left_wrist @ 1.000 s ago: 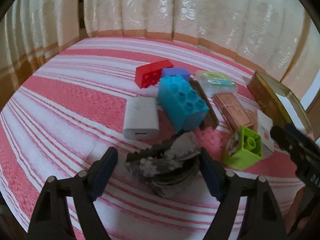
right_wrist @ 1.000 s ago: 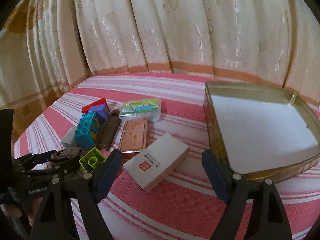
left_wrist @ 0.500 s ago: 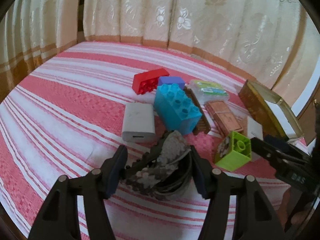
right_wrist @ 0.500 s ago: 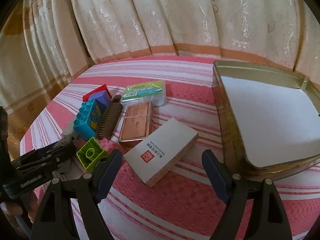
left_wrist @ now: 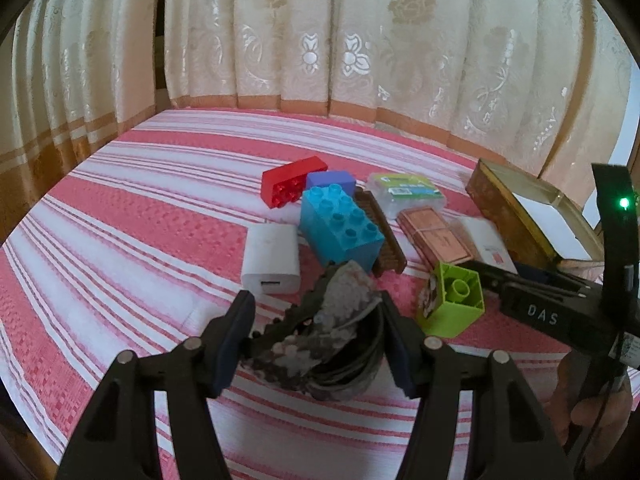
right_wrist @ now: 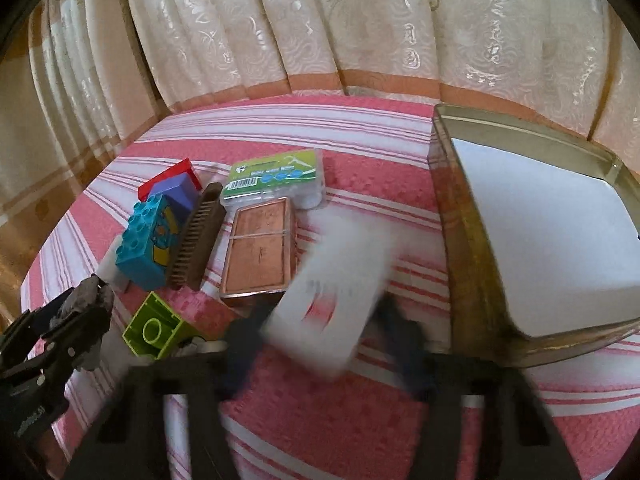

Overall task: Organize rigid objects
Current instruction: 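Grasp the white red-seal box with the right tool while the left lifts the pouch, then carry pouch and box into the gold tin and open both tools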

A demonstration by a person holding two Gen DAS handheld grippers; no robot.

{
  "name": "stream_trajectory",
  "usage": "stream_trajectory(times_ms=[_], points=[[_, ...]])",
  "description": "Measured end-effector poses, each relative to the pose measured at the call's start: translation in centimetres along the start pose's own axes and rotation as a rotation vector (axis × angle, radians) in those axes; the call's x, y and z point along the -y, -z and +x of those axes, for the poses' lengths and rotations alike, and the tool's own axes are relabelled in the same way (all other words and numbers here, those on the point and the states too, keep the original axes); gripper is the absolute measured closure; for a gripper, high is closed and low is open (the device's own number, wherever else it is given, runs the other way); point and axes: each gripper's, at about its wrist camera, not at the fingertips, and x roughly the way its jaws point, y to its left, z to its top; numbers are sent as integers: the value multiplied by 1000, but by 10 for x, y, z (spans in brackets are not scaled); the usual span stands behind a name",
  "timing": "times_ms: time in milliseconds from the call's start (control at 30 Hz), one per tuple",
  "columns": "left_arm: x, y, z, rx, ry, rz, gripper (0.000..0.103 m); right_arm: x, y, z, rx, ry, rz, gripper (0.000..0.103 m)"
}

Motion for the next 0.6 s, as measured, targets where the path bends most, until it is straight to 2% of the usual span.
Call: stream_trajectory(times_ms=[200, 267, 400, 533, 600], points=[[4, -2, -5, 16, -8, 5, 42, 13, 4, -9, 13, -59, 26, 59], [7, -4, -6, 22, -7, 10, 42, 14, 4, -18, 47, -61, 18, 59], [16, -10, -10, 42, 4, 30, 42, 17, 0, -44, 161, -126, 34, 59], [33, -21, -14, 78, 16, 57, 42, 22, -4, -66, 277, -77, 37, 59], [44, -27, -16, 97, 22, 78, 42, 29, -6, -71, 301, -48, 51, 59]])
